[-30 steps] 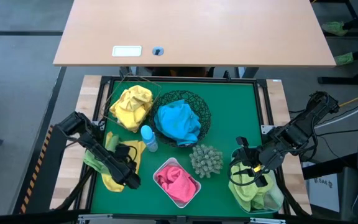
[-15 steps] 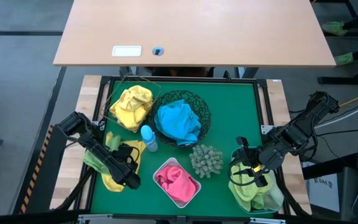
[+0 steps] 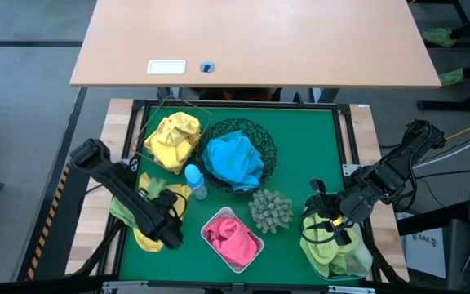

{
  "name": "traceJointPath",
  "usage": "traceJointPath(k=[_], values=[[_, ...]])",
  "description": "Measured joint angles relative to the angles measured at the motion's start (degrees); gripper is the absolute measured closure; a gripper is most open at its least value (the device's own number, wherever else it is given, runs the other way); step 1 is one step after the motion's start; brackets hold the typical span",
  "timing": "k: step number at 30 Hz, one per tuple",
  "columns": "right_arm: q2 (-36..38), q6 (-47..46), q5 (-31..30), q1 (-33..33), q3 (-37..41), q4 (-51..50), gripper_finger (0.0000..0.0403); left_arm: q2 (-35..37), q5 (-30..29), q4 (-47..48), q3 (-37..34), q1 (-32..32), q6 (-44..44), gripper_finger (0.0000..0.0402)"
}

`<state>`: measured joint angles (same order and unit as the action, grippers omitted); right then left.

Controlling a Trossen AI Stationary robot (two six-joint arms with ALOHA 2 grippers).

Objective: Sort microfiber towel by color & place in baskets
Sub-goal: Put the green microfiber cloth into the blue bin

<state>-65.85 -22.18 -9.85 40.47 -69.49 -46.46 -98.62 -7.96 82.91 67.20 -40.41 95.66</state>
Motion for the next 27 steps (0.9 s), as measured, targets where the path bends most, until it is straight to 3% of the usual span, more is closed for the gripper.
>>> traceJointPath(k=[8, 15, 21, 27], values=[[0.0, 0.0, 0.0, 0.0, 0.0, 0.1, 0.0235, 2.8, -1.5, -0.3, 14.0, 0.0, -9.4, 0.0401], [0.0, 0.0, -0.1, 0.0, 0.0, 0.2, 0.0235, 2.9, -7.8, -6.1, 24.3, 0.0, -16.0, 0.0401], [0.0, 0.0, -3.0, 0.0, 0.0, 3.0, 0.0235, 2.9, -15.2, -14.2, 29.3, 0.6, -23.6, 0.0401], [0.0, 0.1, -7.4, 0.0, 0.0, 10.4, 0.0235, 2.9, -17.9, -25.7, 30.5, 3.1, -32.6, 0.0401]])
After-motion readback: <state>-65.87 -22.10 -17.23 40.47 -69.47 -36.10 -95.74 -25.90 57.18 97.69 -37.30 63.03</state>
